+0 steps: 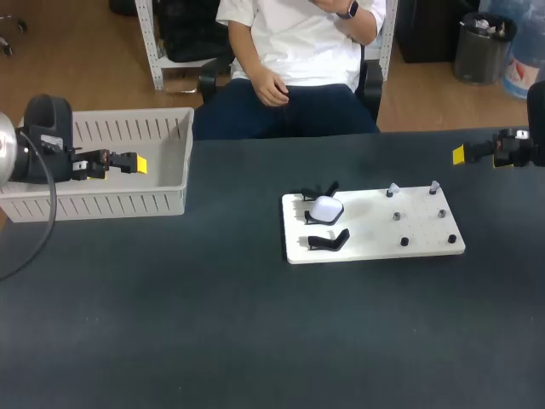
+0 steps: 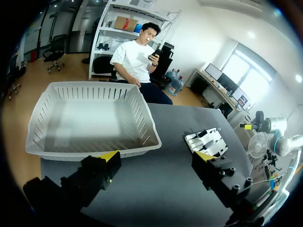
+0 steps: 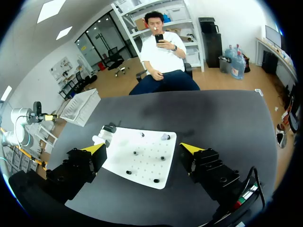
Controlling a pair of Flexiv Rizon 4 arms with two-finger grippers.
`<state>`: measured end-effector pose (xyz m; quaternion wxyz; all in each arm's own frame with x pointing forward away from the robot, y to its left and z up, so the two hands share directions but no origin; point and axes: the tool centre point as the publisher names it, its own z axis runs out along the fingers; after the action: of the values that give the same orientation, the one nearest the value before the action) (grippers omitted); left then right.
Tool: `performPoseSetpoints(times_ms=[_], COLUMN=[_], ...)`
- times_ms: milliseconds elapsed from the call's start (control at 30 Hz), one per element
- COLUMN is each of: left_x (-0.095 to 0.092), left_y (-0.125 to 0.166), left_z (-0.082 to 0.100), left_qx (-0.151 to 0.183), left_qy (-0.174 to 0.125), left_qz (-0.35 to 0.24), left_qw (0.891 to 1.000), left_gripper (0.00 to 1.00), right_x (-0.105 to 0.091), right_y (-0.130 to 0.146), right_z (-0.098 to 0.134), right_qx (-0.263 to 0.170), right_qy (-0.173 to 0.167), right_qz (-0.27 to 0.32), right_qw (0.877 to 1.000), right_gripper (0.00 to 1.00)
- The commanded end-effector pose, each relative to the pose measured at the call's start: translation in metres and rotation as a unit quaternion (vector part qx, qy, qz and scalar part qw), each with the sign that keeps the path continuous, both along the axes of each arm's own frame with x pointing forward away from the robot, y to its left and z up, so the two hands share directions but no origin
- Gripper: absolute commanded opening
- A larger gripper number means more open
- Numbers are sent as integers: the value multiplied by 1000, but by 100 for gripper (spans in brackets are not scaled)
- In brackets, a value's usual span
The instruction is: Pick up each earbud case from the left stands, insert the matching earbuds, close the lid, and place the case in the box.
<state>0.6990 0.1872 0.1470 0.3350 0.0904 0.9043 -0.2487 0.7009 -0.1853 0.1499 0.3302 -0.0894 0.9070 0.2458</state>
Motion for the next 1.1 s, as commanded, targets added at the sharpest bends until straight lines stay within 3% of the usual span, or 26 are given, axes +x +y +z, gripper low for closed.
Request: performPoseSetpoints(times_ms=[33,333,433,500,533,567,600,633,667,733,767,800,833,867,900,967,1067,1100], left_x=[1,1,0,0,-2,-2,-2,-4,-5,-6,-5,-6,-7,-6,-6,-6,-8,-8], left_y=[-2,-2,-4,-4,-3,-4,-2,-2,-3,-6,-7,-9,-10,-12,-14,-17,-26,-30], left_z=[2,2,7,8,9,12,12,13,13,15,15,15,15,14,14,14,17,17], left_qx=[5,5,15,-12,-23,-40,-50,-46,-36,-35,-30,-43,-43,-42,-56,-64,-51,-43], left_qy=[5,5,-71,-124,-174,-206,-229,-264,-268,-311,-324,-346,-363,-367,-382,-395,-399,-394], left_qz=[3,3,-31,-80,-103,-141,-140,-178,-186,-242,-255,-290,-306,-318,-340,-362,-383,-384], left_qw=[1000,1000,997,989,979,967,962,947,945,918,911,891,879,873,858,842,831,834], left_gripper=[100,100,100,100,100,100,100,100,100,100,100,100,100,100,100,100,100,100], right_x=[0,0,0,0,0,0,0,0,0,0,0,0,0,0,0,0,0,0], right_y=[0,0,0,0,0,0,0,0,0,0,0,0,0,0,0,0,0,0], right_z=[0,0,0,0,0,0,0,0,0,0,0,0,0,0,0,0,0,0], right_qx=[-1,-1,-1,-1,-1,-1,-1,-1,-1,-1,-1,-1,-1,-1,-1,-1,-1,-1], right_qy=[0,0,0,0,0,0,0,0,0,0,0,0,0,0,0,0,0,0], right_qz=[0,0,0,0,0,0,0,0,0,0,0,0,0,0,0,0,0,0], right_qw=[1000,1000,1000,1000,1000,1000,1000,1000,1000,1000,1000,1000,1000,1000,1000,1000,1000,1000], right_gripper=[100,100,100,100,100,100,100,100,100,100,100,100,100,100,100,100,100,100])
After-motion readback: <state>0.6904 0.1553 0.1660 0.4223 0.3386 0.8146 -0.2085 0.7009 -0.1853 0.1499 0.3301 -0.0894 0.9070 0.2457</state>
